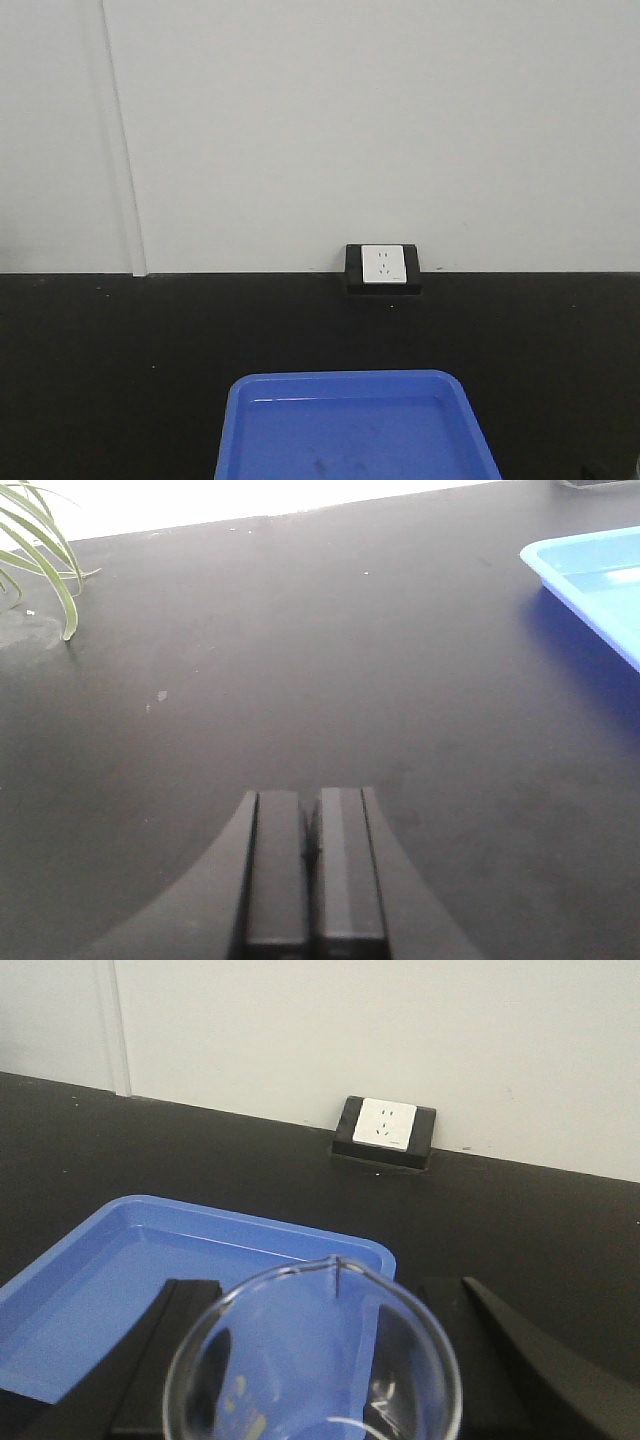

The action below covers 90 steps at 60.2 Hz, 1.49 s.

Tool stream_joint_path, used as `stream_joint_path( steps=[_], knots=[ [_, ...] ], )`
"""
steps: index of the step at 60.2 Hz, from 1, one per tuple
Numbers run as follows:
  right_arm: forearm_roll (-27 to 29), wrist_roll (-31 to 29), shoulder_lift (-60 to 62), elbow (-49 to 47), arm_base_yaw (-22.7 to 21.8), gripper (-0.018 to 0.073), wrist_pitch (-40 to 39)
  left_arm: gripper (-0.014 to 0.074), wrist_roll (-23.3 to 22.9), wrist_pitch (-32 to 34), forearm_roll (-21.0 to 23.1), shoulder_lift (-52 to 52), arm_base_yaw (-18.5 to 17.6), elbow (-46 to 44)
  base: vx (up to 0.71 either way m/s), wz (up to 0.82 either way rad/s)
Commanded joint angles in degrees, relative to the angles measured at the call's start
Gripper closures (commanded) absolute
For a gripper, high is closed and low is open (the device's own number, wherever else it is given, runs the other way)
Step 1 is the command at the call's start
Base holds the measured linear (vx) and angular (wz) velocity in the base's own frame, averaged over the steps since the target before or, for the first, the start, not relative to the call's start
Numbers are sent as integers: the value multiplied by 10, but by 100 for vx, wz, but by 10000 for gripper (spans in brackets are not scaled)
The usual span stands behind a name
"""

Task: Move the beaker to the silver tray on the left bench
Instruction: 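Lift the beaker out of the blue tray with the right gripper, then drive the base to the bench holding the silver tray, beaker held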

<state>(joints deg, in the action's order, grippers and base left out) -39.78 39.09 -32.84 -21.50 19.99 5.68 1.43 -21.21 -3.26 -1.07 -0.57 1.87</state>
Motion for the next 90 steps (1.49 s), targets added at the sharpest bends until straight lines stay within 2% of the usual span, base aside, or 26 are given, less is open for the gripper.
stream_joint_path(
  steps=[1,48,90],
  knots=[
    [-10,-4,1,-17,-1,570,-32,595,-1,43,2,-4,-3,11,0,0],
    [-10,-4,1,-17,-1,570,-32,595,-1,43,2,-4,-3,11,-4,-7],
    [-10,-4,1,-17,-1,570,-32,595,-1,43,2,-4,-3,11,-25,-18]
  ],
)
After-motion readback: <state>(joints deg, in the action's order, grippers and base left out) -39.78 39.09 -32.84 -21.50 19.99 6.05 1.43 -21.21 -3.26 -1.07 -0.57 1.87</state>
